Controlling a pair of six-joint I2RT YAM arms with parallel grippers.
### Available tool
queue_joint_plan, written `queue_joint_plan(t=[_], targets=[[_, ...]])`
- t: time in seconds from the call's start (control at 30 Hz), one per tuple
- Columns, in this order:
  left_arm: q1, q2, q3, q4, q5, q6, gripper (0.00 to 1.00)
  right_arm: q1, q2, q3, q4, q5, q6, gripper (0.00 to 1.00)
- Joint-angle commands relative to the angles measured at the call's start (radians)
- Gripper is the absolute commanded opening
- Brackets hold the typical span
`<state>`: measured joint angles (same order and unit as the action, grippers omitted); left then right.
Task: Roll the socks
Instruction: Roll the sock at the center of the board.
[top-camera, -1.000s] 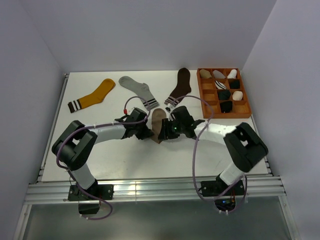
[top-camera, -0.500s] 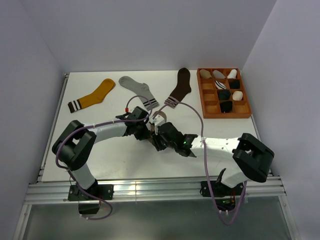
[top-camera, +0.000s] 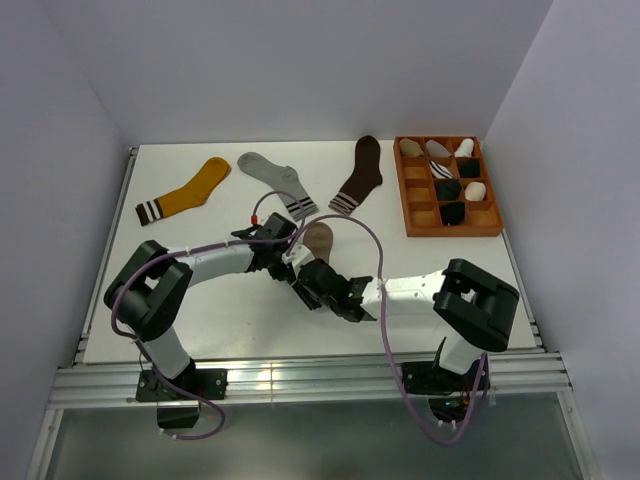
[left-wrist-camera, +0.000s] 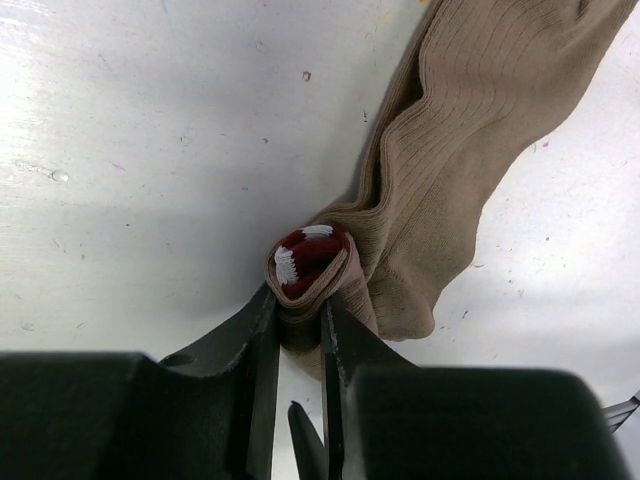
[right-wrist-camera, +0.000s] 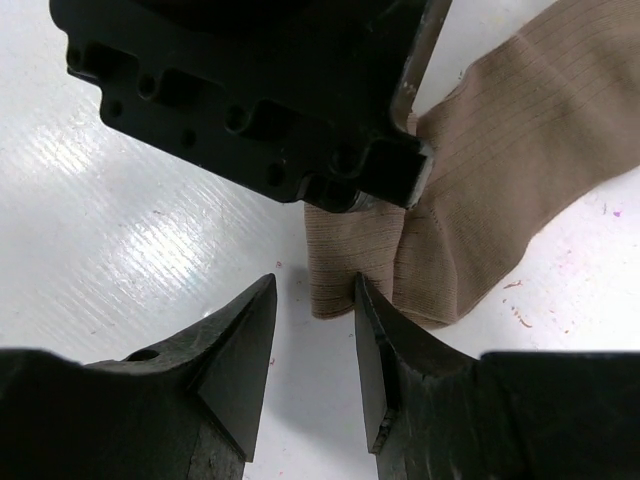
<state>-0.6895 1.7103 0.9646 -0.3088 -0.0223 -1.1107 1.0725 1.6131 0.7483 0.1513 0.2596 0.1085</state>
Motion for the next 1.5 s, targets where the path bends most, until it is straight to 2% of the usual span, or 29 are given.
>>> queue_joint_plan(t=[0.0, 0.23, 0.87, 1.0, 1.17, 1.47], targets=[[-0.013, -0.002, 0.008, -0.084, 0.007, 0.043, 0.09, 0.017, 0.005, 0.045, 0.054, 0.093, -0.036, 0.45], [-0.013, -0.006, 0.006, -0.084, 0.010, 0.046, 0.10, 0.037, -0.009, 0.062, 0.048, 0.133, -0.064, 0.45], [-0.016, -0.011, 0.019, -0.095, 0.013, 0.058, 0.10, 0.050, 0.189, 0.115, -0.081, 0.168, -0.026, 0.45], [-0.013, -0.011, 0.022, -0.098, 0.013, 0.068, 0.10, 0.053, 0.131, 0.070, -0.066, 0.107, 0.040, 0.45], [-0.002, 0.008, 0.008, -0.075, 0.058, 0.066, 0.10, 0.053, 0.067, -0.006, -0.022, 0.124, 0.102, 0.48], [-0.002, 0.008, 0.025, -0.096, 0.062, 0.066, 0.11, 0.056, 0.116, 0.029, -0.022, 0.190, 0.088, 0.45]])
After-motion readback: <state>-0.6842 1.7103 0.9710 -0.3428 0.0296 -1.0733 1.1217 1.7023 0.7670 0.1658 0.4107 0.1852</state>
